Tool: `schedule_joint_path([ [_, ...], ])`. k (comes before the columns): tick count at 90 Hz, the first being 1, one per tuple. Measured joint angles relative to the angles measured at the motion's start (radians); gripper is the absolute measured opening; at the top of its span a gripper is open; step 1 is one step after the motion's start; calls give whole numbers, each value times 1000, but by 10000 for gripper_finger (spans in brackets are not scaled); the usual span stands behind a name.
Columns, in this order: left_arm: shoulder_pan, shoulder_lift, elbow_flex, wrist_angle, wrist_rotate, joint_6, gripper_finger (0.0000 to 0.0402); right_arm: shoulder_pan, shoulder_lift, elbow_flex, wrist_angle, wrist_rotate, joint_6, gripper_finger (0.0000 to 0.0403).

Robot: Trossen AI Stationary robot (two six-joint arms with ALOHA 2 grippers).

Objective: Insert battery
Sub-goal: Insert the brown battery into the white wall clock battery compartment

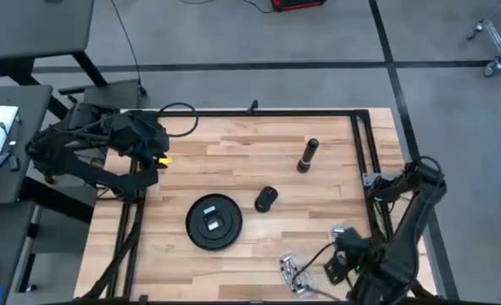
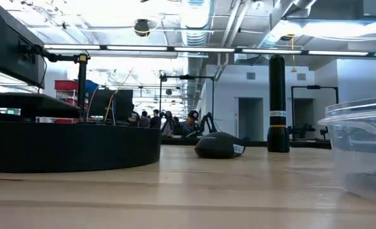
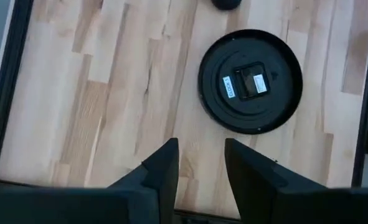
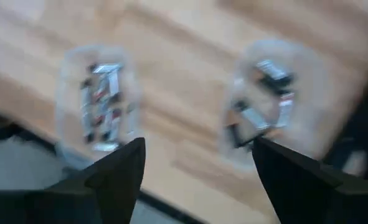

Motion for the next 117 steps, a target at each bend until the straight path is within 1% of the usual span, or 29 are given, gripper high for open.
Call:
schedule_joint_path([
  [4, 0, 0, 0, 0, 0, 0, 109, 1, -34, -29, -3, -5, 16, 282],
  [8, 0, 0, 0, 0, 0, 0, 109, 3, -66, -72, 31, -20, 22, 282],
  [16, 0, 0, 0, 0, 0, 0, 109, -10, -126, -187, 144, -92, 27, 282],
  [22, 0, 0, 0, 0, 0, 0, 109, -27, -181, -285, 213, -145, 68, 282],
  [28, 0, 0, 0, 0, 0, 0, 109, -46, -225, -384, 285, -155, 119, 282],
  [38, 0, 0, 0, 0, 0, 0, 109, -83, -274, -517, 438, -153, 89, 282],
  [42, 0, 0, 0, 0, 0, 1, 109, -96, -286, -554, 474, -151, 43, 282],
  [49, 0, 0, 0, 0, 0, 0, 109, -115, -285, -602, 534, -159, -89, 282],
  [58, 0, 0, 0, 0, -1, 2, 109, -137, -285, -635, 543, -171, -244, 282],
  [78, 0, 0, 0, 1, -17, 2, 109, -165, -285, -705, 529, -173, -530, 275],
  [84, 0, 0, 0, 5, -21, -6, 109, -167, -283, -725, 531, -181, -596, 263],
  [90, 0, 0, 0, 8, -25, -8, 109, -167, -284, -742, 559, -207, -645, 241],
  [108, 0, 0, 0, 10, -25, -14, 109, -164, -283, -780, 586, -215, -777, 149],
  [117, 0, 0, 0, 11, -25, -15, 109, -164, -283, -807, 605, -213, -833, 112],
])
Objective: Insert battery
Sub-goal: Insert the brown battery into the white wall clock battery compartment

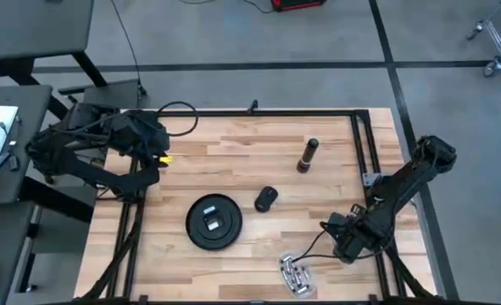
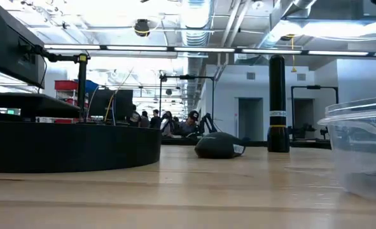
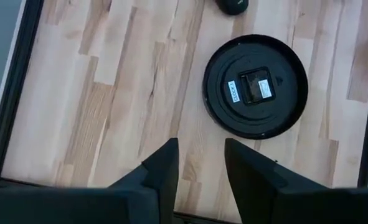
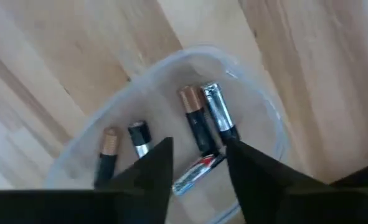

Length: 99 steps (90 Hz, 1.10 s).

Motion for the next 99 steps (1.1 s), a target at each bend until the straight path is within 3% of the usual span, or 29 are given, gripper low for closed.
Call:
schedule_joint_path([
  [18, 0, 0, 0, 1, 0, -1, 108, 0, 0, -61, 98, -1, -22, 84],
  [73, 0, 0, 0, 1, -2, -3, 109, -3, -4, -213, 297, -3, -49, 79],
  [88, 0, 0, 0, 1, -2, -3, 109, -4, -4, -211, 300, -26, 23, 24],
  [99, 0, 0, 0, 1, -3, -5, 109, -4, 0, -165, 252, -49, 50, 22],
])
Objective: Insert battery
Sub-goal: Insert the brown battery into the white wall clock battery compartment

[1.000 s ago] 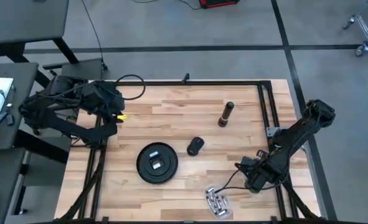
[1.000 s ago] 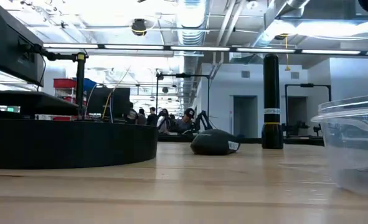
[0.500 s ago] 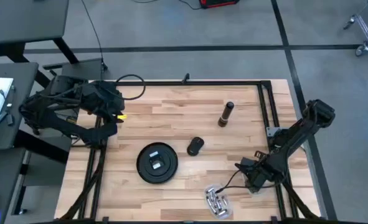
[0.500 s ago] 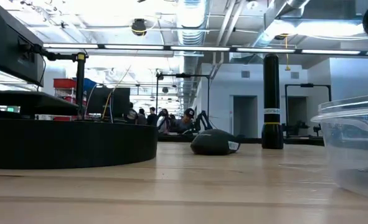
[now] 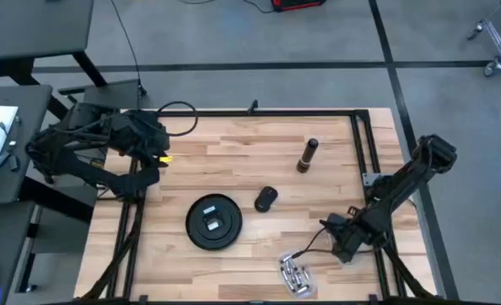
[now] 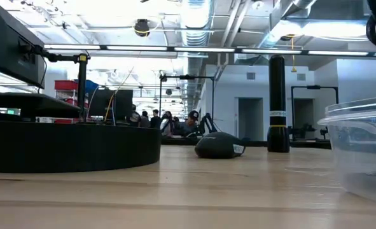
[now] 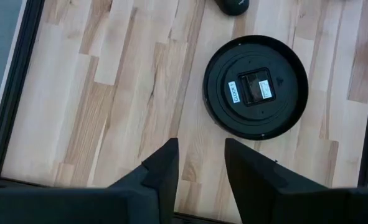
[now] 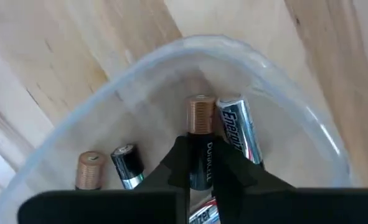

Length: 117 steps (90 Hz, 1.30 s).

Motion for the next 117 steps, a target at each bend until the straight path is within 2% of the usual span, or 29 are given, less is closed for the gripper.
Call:
schedule_joint_path([
  [28, 0, 0, 0, 14, -1, -45, 109, -46, -69, 284, -271, -3, -177, 22],
  [35, 0, 0, 0, 33, -4, -70, 109, -94, -66, 362, -307, 36, -301, 22],
  [49, 0, 0, 0, 58, -10, -117, 109, -261, -24, 475, -241, 124, -631, 22],
  [62, 0, 0, 0, 54, -12, -160, 109, -440, 71, 552, -126, 123, -955, 22],
  [69, 0, -2, 0, 39, -13, -183, 109, -513, 147, 609, -62, 87, -1115, 22],
  [84, -9, -9, 0, 26, -19, -217, 109, -615, 349, 801, -43, 65, -1331, 22],
  [100, -44, -12, -22, 48, -38, -240, 109, -688, 546, 1042, -45, 58, -1378, 22],
  [117, -105, -109, -215, 263, -80, -281, 109, -735, 621, 1265, -49, 50, -1388, 22],
])
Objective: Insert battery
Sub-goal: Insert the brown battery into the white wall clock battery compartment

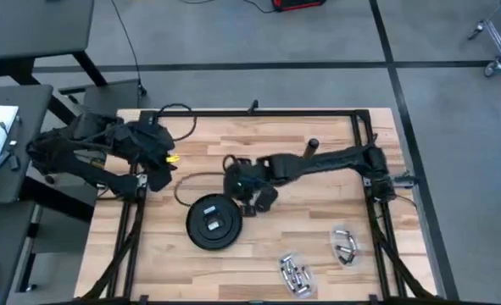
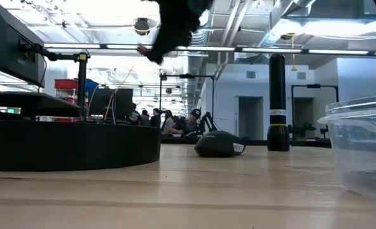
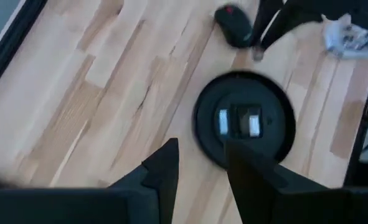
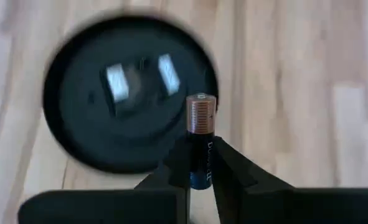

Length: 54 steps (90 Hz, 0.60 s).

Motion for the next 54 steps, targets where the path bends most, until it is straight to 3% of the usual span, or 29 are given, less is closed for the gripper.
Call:
schedule_joint_path([
  [13, -31, -75, -125, 282, -1, 79, 109, -23, -8, 128, 3, -18, 45, 22],
  [22, -42, -74, -178, 427, 31, 262, 109, -37, -10, 197, -2, -110, 71, 22],
  [35, -69, -20, -193, 512, 75, 539, 109, -37, -11, 219, -10, -231, 142, 22],
  [54, -98, 68, -193, 535, 74, 720, 109, -23, -10, 218, -21, -267, 217, 22],
])
